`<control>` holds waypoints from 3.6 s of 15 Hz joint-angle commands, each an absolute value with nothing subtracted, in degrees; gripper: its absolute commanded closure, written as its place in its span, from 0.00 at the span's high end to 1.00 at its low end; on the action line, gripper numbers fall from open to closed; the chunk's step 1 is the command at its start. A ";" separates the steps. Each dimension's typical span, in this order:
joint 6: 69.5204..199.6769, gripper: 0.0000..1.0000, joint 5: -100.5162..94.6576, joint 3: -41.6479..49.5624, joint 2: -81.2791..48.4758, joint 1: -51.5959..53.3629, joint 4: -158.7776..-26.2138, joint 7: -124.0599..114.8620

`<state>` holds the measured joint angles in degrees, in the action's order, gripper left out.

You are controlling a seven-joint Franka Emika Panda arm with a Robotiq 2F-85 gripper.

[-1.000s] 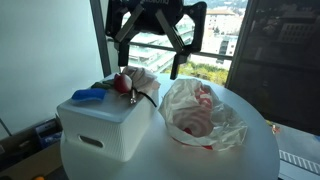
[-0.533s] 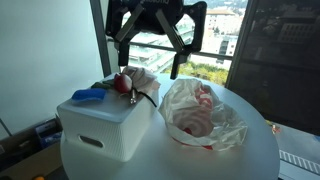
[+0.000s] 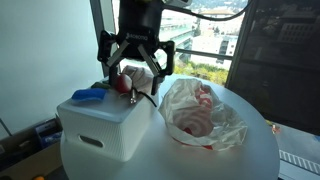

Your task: Put all the objects on the basket into the carrier bag

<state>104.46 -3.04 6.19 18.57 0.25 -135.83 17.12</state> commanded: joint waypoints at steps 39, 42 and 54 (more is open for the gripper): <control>135.12 0.07 12.24 -1.45 13.15 0.94 -128.79 23.32; 134.64 0.07 7.05 2.20 20.12 -1.93 -131.59 17.91; 142.48 0.07 -14.21 5.23 5.17 -9.84 -137.85 2.35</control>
<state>137.24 -11.32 6.11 13.16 -10.68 -140.87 5.55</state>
